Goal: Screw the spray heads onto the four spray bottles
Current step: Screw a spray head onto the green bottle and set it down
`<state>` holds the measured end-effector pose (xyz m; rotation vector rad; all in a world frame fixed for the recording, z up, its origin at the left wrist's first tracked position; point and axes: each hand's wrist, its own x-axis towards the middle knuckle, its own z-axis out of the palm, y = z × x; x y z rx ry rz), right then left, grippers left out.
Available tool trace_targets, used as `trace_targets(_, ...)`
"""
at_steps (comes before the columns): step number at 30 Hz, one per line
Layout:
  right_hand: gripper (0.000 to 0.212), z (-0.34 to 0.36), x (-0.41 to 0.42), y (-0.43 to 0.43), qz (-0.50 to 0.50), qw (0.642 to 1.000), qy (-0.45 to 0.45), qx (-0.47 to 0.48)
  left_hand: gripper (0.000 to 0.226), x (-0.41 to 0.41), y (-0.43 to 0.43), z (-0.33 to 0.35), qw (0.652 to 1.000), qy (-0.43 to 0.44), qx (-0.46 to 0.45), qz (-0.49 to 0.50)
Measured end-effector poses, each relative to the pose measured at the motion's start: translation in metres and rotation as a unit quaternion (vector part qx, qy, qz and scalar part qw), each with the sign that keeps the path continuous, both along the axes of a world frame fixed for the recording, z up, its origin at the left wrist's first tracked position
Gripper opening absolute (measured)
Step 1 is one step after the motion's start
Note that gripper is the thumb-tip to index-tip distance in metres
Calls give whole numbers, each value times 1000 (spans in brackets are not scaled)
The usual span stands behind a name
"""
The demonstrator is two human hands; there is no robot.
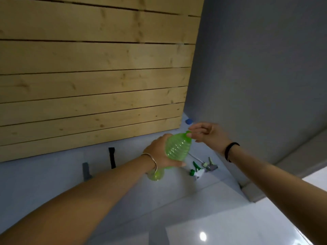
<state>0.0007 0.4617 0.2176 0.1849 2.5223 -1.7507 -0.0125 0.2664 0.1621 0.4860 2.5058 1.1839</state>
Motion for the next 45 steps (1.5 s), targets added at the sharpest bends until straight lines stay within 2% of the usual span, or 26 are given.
trace_targets(5,22,-33,14,43,-33,998,-36,-44,86,4,46,-31,999,-18,41,-10)
trace_targets(8,22,-69,14,64,-57,993,-68,-81,74,7,61,-54,999,-26,33,-3)
trace_targets(12,35,-133,19,90,-137,972,-151,-116,75,8,69,-92,999,-50,9,14)
trace_targets(19,49,-241,23,95,-137,965,-216,-50,62,6,66,-142,990,-123,37,61)
trace_targets(21,51,-265,11,89,-112,968,-225,14,53,5,68,-153,988,-129,53,62)
trace_targets(23,49,-282,-1,83,-74,962,-240,106,60,5,72,-159,985,-147,58,68)
trace_targets(25,50,-294,-7,78,-68,954,-252,145,69,5,75,-162,984,-157,55,71)
trace_targets(28,49,-310,-1,77,-129,950,-242,152,70,5,77,-167,985,-155,45,67)
trace_targets(30,50,-316,9,80,-176,955,-221,94,70,6,77,-170,984,-161,41,68)
trace_targets(32,48,-318,22,82,-160,962,-217,53,69,8,76,-172,983,-165,37,68)
trace_targets(35,36,-316,34,84,-166,964,-196,61,69,10,75,-173,983,-170,31,65)
trace_targets(37,54,-312,37,82,-206,955,-199,77,69,11,75,-174,982,-173,27,67)
trace_targets(40,81,-307,31,78,-221,933,-259,117,68,12,75,-175,982,-176,22,69)
trace_targets(43,81,-309,24,72,-181,922,-298,168,68,13,74,-178,981,-175,27,77)
trace_targets(45,78,-311,22,69,-190,923,-311,119,68,14,71,-178,981,-173,23,80)
